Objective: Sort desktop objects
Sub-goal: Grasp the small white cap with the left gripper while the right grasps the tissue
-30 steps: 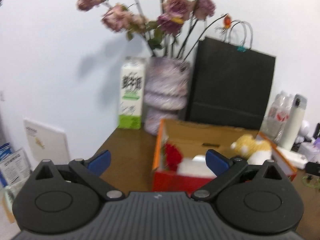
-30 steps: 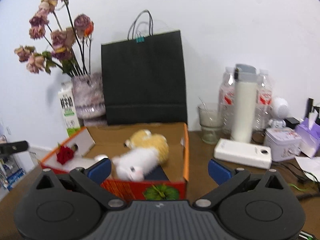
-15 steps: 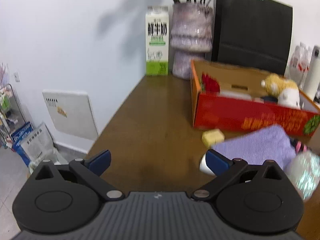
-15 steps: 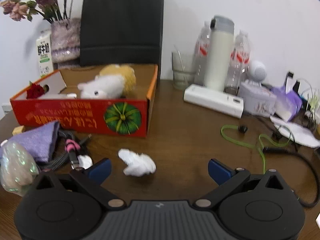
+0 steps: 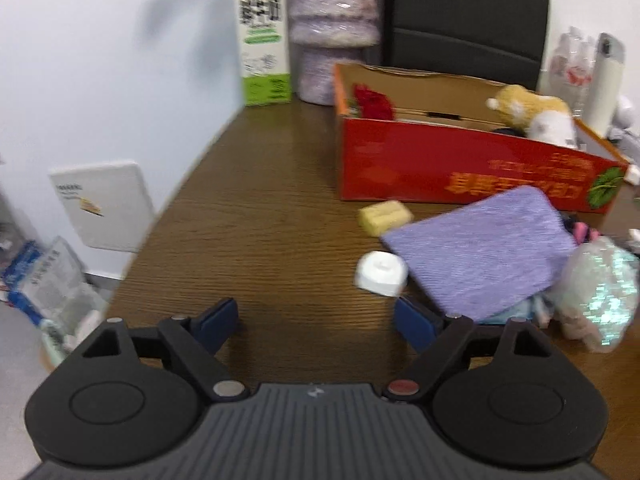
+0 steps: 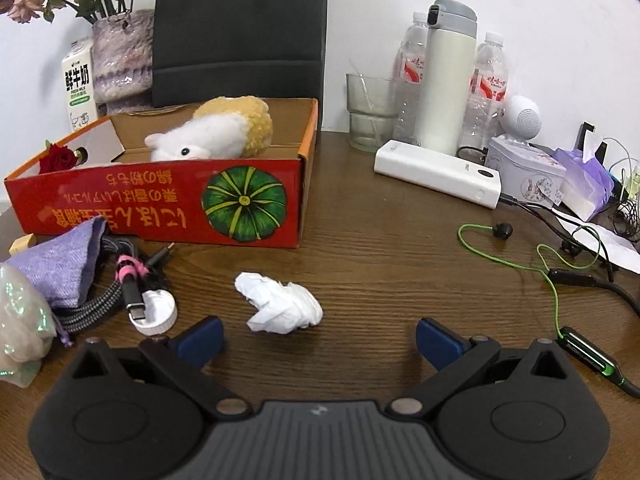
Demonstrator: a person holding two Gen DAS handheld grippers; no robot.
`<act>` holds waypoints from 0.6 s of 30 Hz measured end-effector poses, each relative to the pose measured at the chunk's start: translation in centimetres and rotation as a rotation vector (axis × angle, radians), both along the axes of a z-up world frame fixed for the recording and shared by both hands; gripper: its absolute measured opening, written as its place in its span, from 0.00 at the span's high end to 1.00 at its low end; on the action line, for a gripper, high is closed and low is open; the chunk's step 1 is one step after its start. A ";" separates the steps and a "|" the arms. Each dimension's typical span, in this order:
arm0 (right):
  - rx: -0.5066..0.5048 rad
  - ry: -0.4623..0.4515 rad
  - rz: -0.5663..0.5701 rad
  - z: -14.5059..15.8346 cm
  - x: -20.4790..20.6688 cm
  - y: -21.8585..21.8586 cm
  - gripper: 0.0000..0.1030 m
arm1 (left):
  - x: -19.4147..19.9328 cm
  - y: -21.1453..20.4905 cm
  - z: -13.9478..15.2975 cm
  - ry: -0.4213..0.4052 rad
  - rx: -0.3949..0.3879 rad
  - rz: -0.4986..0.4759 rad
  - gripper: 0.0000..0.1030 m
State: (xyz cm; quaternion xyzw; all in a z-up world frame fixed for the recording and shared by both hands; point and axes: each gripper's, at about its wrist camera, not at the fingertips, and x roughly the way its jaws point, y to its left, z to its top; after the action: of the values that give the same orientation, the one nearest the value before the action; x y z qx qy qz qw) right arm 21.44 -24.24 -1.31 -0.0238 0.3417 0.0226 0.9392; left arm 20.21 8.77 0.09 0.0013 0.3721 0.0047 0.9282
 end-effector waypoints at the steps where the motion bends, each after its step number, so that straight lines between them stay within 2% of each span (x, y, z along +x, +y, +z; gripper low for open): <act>1: 0.009 0.003 0.004 0.0 0.1 0.0 0.00 | 0.0 -0.1 0.0 -0.003 -0.010 -0.009 0.15; 5: 0.039 0.014 -0.001 -0.1 0.5 -0.3 0.00 | 1.4 -0.9 -0.1 -0.014 0.004 0.001 0.22; 8: 0.037 0.012 -0.019 -0.2 1.0 -0.2 0.00 | 2.6 -1.5 0.0 -0.035 0.001 0.005 0.48; 9: 0.040 0.011 -0.025 -0.2 1.2 -0.2 0.01 | 2.9 -1.8 0.0 -0.042 0.001 0.004 0.62; 10: 0.048 0.007 -0.025 -0.1 1.4 -0.2 0.05 | 3.1 -2.1 0.0 -0.048 0.001 -0.002 0.72; 12: 0.055 -0.016 -0.032 0.1 1.4 -0.4 0.25 | 3.0 -2.6 -0.1 -0.059 0.010 -0.010 0.72; 14: 0.047 -0.038 -0.009 0.2 1.2 -0.2 0.70 | 2.7 -2.9 -0.2 -0.070 0.019 -0.018 0.72; 15: 0.048 -0.041 0.010 0.3 1.1 -0.1 0.79 | 2.7 -2.8 -0.2 -0.071 0.016 -0.021 0.72; 18: 0.051 -0.043 0.066 0.4 0.6 0.4 0.80 | 2.5 -2.8 -0.2 -0.077 0.013 -0.022 0.72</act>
State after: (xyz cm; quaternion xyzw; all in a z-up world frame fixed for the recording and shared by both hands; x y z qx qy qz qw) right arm 22.05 -23.80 -0.93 -0.0114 0.3197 0.0619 0.9454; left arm 22.70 5.99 -0.13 0.0112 0.3359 -0.0032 0.9418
